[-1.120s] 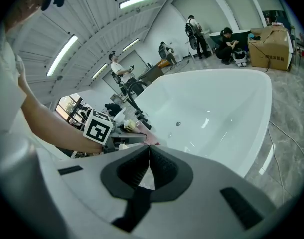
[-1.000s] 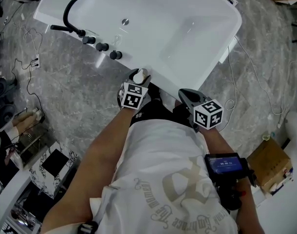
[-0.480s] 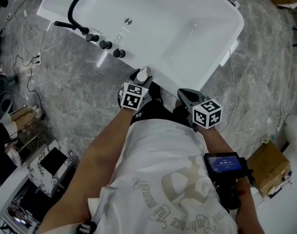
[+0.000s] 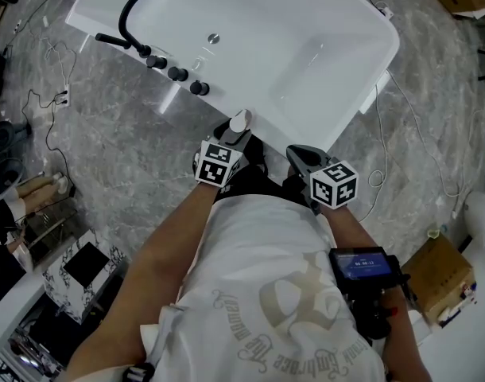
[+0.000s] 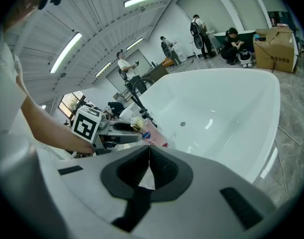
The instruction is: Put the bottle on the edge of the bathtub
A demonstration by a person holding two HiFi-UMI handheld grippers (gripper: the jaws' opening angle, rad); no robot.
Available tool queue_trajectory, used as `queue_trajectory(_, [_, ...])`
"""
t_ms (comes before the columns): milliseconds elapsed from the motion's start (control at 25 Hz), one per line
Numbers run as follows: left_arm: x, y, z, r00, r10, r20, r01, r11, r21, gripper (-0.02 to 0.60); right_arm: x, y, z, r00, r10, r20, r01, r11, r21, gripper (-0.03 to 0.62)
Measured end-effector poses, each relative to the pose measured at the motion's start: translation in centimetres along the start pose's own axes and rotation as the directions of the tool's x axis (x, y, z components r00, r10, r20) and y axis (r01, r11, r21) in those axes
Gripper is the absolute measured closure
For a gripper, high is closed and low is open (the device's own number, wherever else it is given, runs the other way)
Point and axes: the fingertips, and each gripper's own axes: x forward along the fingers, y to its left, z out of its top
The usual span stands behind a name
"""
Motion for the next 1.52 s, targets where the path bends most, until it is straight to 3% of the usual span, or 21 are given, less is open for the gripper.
queue_trajectory(680, [-3.3,-0.9,0.1,0.996,-0.021,0.082,0.023,0.999,-0.029,0.453,-0.3,0.6,-0.2,0.999,-0.028,0.026,0.028,1.0,-0.01,0.588])
queue_trajectory(880, [-5.7,0.2,-0.4,0.993,-0.029,0.114,0.033,0.999,-0.037,0.495,0.6,2.5,0.2,0.999,-0.037,0.033,0.037,0.999,-0.022,0.588])
queue_trajectory(1520, [-8.9,-0.7,2.7,0.973,-0.079,0.216,0.086,0.996,-0.023,0.545,-0.3,3.6,3.2,0.993,-0.049,0.106,0.057,0.996,-0.07,0.588])
